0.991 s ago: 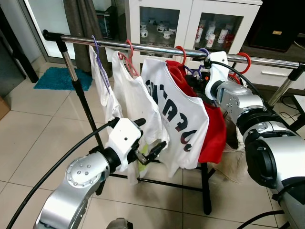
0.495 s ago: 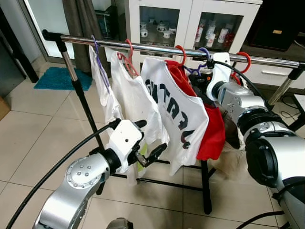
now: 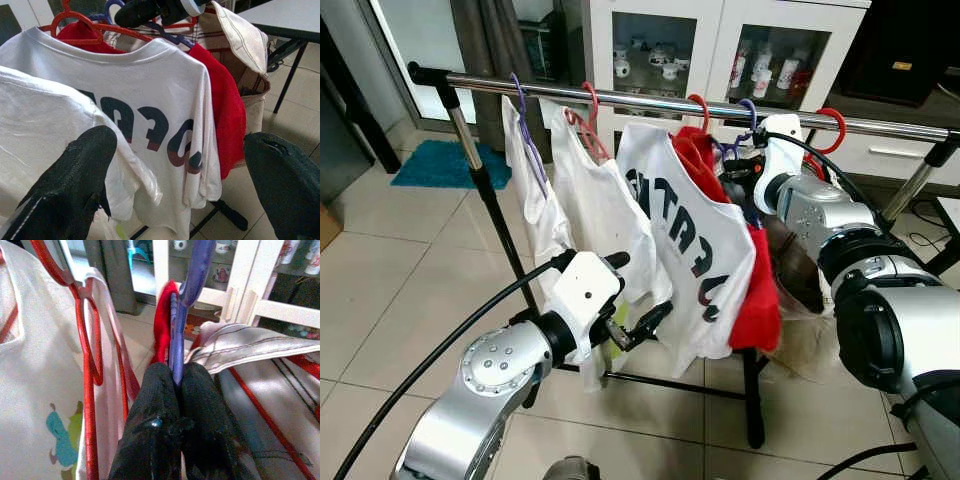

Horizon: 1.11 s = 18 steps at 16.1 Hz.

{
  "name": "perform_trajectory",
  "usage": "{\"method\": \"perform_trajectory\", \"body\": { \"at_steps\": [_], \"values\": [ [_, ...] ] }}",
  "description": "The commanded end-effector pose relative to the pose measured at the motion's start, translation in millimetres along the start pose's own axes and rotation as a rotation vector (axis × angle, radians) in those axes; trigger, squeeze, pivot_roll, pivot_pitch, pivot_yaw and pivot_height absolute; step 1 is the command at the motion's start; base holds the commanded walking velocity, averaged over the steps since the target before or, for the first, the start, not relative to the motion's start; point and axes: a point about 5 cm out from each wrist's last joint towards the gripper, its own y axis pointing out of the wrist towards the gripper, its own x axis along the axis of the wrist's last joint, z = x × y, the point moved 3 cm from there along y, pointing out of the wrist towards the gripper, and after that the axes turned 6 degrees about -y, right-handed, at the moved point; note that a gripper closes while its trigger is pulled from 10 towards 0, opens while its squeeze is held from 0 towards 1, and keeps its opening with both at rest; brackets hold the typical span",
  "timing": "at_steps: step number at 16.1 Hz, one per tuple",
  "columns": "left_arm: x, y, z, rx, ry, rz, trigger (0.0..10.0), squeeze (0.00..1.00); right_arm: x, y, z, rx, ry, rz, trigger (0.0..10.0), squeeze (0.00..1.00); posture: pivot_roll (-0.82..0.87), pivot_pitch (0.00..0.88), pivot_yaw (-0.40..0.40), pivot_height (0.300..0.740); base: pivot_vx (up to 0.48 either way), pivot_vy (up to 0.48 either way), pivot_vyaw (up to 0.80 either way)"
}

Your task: Hang hanger

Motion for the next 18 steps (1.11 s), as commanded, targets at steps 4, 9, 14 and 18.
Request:
{"method": "perform_trajectory", "body": {
  "at_steps": [4,9,14,18],
  "values": [
    [3.7,5.1,-2.5,-0.017,0.001,-0.012,10.0,1.00,14.6,0.0,0.9,0.018,0.009,-0.036,0.0,0.00,0.16,0.073,-0.015,0.740,0.000,0.000,0.00],
    [4.2,6.0,-2.9,-0.018,0.003,-0.014,10.0,1.00,15.5,0.9,4.3,0.033,-0.028,-0.049,0.0,0.00,0.16,0.070,-0.016,0.740,0.000,0.000,0.00],
    [5.6,7.3,-4.5,-0.022,0.005,-0.016,10.0,1.00,16.7,2.7,4.4,-0.014,-0.014,-0.044,10.0,1.00,0.16,0.080,-0.015,0.740,0.000,0.000,0.00],
    [4.8,6.1,-6.8,-0.028,0.001,-0.010,10.0,1.00,18.8,3.9,6.9,-0.022,-0.021,-0.052,10.0,1.00,0.16,0.095,-0.010,0.740,0.000,0.000,0.00]
  ]
}}
